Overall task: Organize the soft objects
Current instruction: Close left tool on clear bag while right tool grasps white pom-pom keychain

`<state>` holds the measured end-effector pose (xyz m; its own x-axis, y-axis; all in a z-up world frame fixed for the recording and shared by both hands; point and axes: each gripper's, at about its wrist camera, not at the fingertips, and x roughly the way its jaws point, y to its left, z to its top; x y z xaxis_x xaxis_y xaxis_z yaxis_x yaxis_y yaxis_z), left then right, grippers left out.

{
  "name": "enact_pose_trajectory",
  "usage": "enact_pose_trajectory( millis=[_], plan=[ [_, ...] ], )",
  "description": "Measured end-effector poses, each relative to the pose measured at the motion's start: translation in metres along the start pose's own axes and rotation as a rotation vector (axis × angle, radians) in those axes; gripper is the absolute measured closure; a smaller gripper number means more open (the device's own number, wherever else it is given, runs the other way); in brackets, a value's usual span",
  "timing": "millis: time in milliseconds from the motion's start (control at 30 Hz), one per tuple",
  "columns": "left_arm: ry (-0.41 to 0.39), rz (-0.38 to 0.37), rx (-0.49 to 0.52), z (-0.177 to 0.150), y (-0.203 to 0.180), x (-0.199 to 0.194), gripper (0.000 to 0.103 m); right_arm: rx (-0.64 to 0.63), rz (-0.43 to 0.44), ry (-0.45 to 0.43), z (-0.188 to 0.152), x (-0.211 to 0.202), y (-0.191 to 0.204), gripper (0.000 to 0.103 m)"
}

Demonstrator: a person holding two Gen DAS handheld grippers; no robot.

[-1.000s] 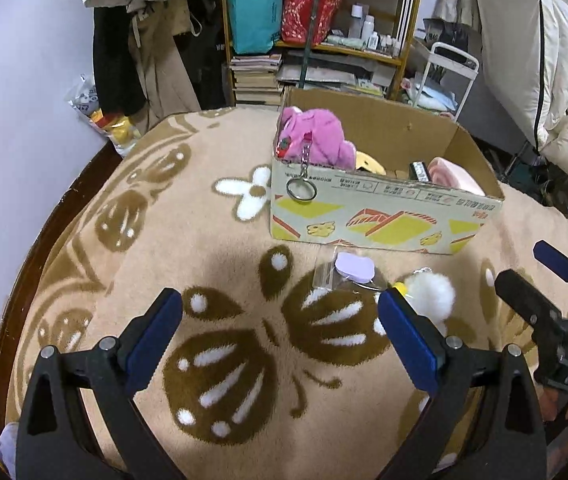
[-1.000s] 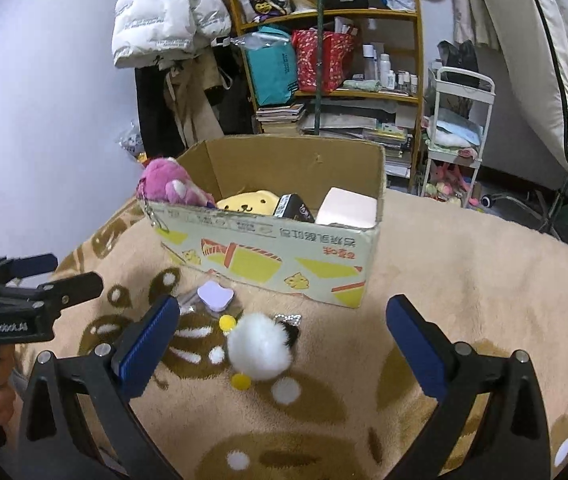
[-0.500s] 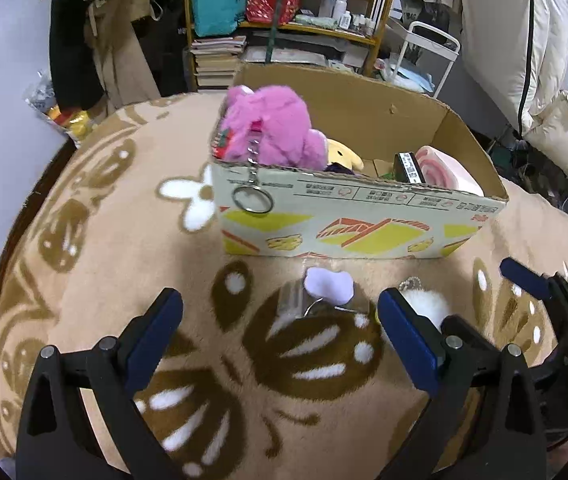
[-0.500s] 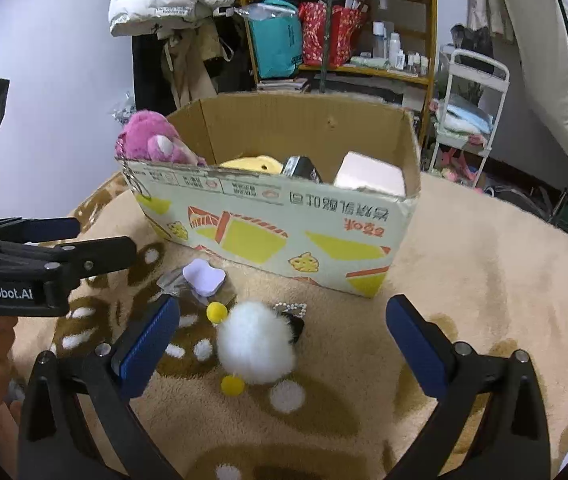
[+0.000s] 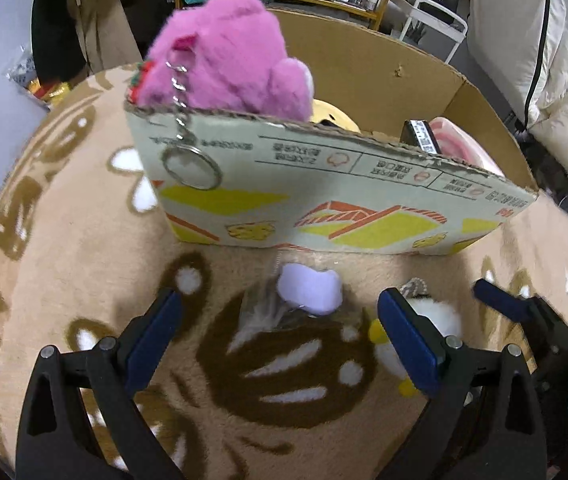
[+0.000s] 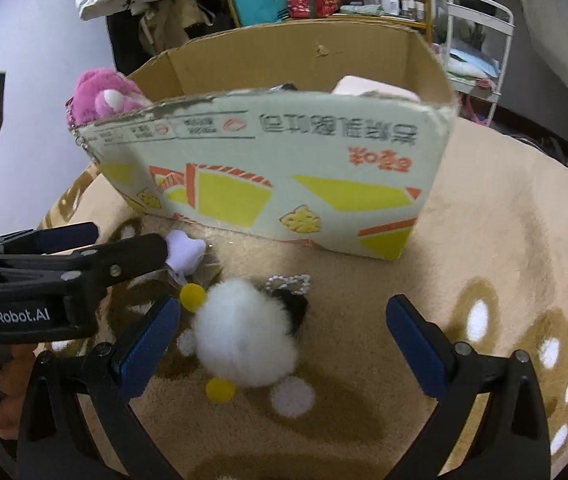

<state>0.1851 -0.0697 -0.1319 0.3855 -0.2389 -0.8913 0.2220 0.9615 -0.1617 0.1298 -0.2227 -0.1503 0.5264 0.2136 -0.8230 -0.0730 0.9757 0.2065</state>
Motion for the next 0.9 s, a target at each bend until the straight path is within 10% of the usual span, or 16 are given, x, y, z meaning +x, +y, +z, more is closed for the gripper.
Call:
enact_pose_trajectory(
  millis=[200, 367, 900],
  plan=[
    [0.026, -0.003, 0.018, 0.000, -0.006, 0.014, 0.006, -0.061, 0.002, 0.024, -0.005, 0.010, 0.010, 0.003],
    [0.060, -0.008, 0.033, 0.000, -0.010, 0.028, 0.006, -0.056, 0.013, 0.098, -0.008, 0.025, 0.009, 0.035],
    [0.102, 0.047, 0.024, 0.001, -0.022, 0.062, 0.006, -0.086, -0.022, 0.122, -0.010, 0.027, 0.014, 0.047]
  ],
)
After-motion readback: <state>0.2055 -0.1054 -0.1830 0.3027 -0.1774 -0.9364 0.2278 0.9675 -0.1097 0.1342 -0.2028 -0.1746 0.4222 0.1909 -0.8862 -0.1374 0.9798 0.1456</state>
